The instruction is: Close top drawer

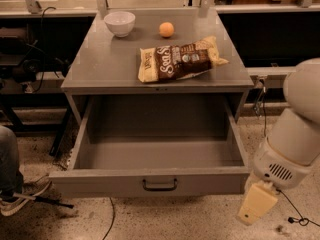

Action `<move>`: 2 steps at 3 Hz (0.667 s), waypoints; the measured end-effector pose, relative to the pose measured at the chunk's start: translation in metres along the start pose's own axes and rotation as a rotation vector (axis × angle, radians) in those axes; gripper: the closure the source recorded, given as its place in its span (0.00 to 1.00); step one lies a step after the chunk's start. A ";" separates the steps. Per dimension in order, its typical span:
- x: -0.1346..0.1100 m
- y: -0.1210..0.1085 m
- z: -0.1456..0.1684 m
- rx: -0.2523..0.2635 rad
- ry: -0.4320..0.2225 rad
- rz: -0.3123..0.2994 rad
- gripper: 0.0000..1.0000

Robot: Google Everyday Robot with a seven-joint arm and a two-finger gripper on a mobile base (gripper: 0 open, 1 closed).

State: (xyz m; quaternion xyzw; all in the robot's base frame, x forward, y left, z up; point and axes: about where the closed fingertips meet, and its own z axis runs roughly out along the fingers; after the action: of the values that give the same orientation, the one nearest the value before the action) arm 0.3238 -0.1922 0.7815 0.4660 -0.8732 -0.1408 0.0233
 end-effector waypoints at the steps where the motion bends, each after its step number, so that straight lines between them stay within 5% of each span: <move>1: 0.006 -0.005 0.042 -0.011 -0.008 0.065 0.64; 2: -0.003 -0.024 0.079 0.022 -0.036 0.113 0.87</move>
Offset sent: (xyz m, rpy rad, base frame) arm 0.0402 0.0140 -0.1351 0.0023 -0.0932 -0.2100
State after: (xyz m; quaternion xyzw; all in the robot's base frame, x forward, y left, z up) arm 0.3314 -0.1850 0.6997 0.4137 -0.8998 -0.1383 0.0104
